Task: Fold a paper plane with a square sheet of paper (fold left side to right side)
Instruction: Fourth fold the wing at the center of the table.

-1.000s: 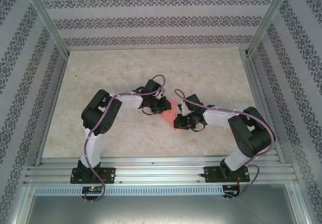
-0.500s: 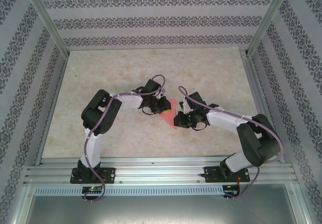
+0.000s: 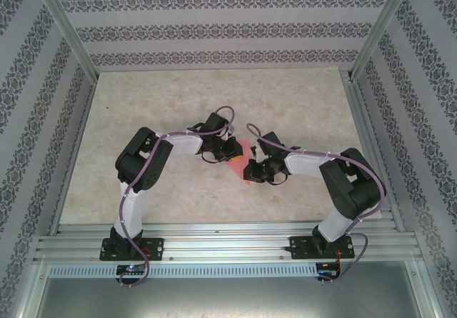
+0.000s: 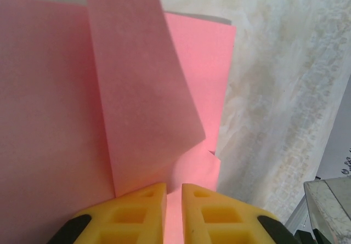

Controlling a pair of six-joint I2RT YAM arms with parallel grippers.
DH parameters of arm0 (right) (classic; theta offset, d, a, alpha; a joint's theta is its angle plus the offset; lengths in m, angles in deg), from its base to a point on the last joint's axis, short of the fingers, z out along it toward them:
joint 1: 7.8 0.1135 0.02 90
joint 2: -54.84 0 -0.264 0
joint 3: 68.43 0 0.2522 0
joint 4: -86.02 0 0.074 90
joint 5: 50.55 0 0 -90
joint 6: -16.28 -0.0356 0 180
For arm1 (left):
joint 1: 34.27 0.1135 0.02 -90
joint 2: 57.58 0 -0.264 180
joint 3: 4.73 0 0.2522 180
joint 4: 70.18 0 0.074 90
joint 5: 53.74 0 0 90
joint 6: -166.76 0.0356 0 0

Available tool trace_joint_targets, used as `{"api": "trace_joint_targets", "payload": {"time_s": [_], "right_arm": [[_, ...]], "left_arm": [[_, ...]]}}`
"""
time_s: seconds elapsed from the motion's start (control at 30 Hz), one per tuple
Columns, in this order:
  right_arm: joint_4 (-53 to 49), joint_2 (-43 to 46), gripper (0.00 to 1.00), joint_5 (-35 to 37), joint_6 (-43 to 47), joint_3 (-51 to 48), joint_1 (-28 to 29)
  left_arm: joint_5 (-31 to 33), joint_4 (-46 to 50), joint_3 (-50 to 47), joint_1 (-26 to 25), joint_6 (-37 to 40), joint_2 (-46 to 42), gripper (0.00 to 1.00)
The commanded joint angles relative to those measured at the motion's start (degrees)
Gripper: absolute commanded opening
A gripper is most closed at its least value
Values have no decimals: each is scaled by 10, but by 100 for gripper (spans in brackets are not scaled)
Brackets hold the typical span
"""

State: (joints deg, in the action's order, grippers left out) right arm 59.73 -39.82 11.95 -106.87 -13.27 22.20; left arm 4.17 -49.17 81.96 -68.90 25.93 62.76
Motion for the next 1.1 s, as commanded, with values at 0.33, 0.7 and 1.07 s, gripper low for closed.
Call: {"api": "trace_joint_targets", "payload": {"time_s": [0.33,0.7,1.07], "right_arm": [[-77,46,8,-10,-8,-116,17],[-135,99,9,-21,9,-110,8],[-39,103,13,-56,-1,5,-22]], "left_arm": [[55,42,-4,11,27,16,17],[53,44,-4,11,28,14,17],[50,31,-10,9,22,10,17]]}}
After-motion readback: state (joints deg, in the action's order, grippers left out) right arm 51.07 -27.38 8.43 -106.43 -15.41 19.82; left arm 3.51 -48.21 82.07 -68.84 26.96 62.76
